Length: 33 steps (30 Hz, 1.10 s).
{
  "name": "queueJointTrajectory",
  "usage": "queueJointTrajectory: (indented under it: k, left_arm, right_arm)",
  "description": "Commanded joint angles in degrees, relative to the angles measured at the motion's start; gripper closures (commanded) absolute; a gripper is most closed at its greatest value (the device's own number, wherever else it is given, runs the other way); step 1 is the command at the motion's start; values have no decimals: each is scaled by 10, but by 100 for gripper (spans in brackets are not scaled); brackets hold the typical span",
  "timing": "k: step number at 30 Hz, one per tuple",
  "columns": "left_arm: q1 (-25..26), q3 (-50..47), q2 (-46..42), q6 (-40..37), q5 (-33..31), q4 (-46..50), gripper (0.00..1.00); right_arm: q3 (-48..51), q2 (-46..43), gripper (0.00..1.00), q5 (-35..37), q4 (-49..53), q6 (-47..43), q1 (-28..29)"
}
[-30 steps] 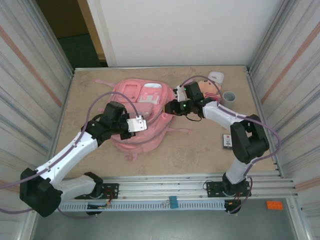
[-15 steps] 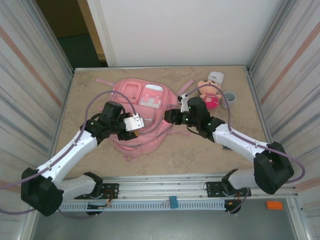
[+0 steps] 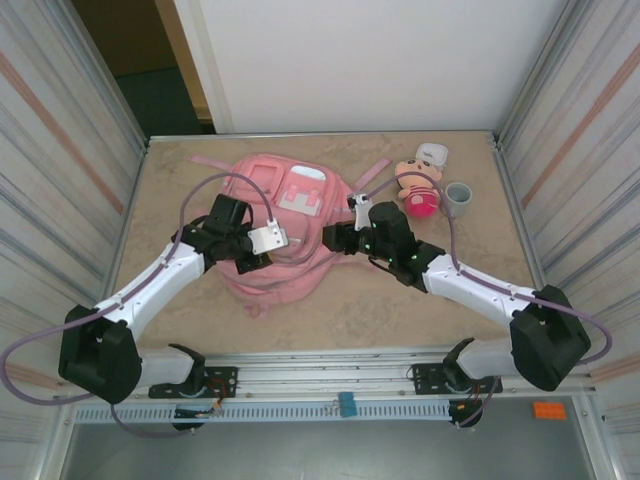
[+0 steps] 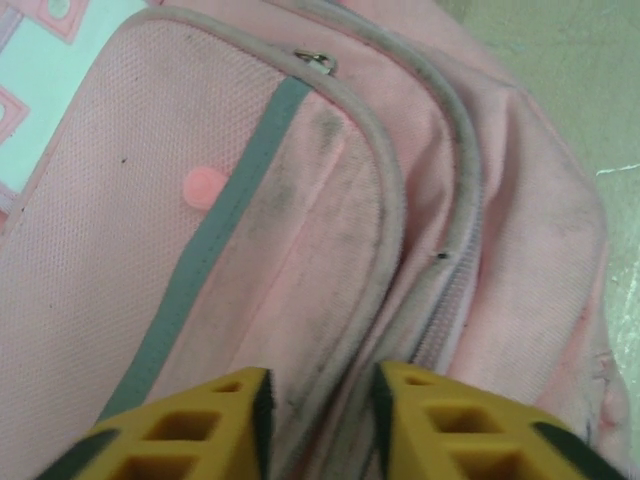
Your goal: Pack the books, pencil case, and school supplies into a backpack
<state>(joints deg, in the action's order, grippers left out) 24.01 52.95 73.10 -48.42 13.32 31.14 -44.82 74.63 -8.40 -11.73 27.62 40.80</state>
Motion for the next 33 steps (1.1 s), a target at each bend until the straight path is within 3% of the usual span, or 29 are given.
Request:
queueJointTrajectory:
  k: [1,6,11,13,15,18,25,33]
  left_arm:
    - [-7,14,-26,4,27,-40,78]
    - [-8,6,-65,21,54,-50,93]
    - [-11,7,-96,28,60,-51,94]
    - [-11,4,-96,13,43,-48,82]
    - [-11,-5,-87,-15,14,-46,58]
    - [-26,-17,-70,-93,26,-24,40]
    - [-77,-15,-26,-167,55,-19,34]
    - [-81,21,33,-236,51,2,30]
  right_arm:
    - [16,-23,49,28,-25,-26,7]
    - [15,-23,48,22,-9,-55,8]
    - [-29,15,46,-12,39,-133,-4]
    - [-59,40,45,-45,65,-159,-17]
    - [-88,65,44,-77,92,-179,-30]
    - [-109,84,44,-98,111,-198,-41]
    - [-114,97,44,-90,129,-252,-37]
    - [-130,111,44,-101,122,-252,-47]
